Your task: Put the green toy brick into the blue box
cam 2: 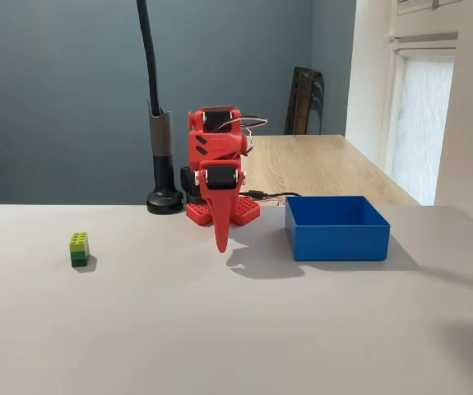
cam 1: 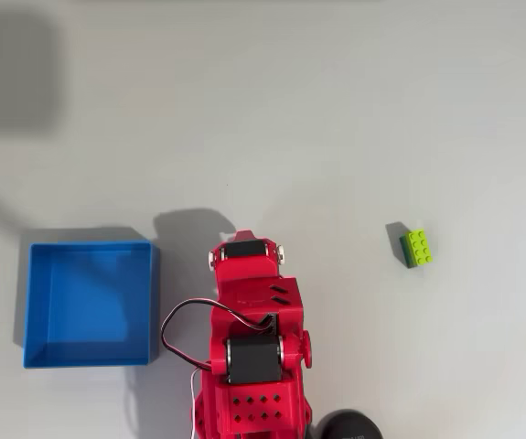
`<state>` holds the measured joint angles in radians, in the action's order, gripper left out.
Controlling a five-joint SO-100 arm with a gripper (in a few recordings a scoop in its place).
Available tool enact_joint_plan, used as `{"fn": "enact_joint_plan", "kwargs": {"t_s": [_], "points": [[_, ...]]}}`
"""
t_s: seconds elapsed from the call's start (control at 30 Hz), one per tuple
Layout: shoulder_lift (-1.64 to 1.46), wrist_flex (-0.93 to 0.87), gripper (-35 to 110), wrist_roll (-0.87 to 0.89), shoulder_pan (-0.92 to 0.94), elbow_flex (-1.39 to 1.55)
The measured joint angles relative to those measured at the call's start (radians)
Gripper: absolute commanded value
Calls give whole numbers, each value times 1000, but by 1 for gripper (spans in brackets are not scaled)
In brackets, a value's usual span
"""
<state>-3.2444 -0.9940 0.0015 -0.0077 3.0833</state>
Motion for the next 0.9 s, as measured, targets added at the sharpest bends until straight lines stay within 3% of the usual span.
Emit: {"fn": "enact_joint_plan", "kwargs": {"t_s": [0.9], "points": [[0,15,0,25,0,-6]]}}
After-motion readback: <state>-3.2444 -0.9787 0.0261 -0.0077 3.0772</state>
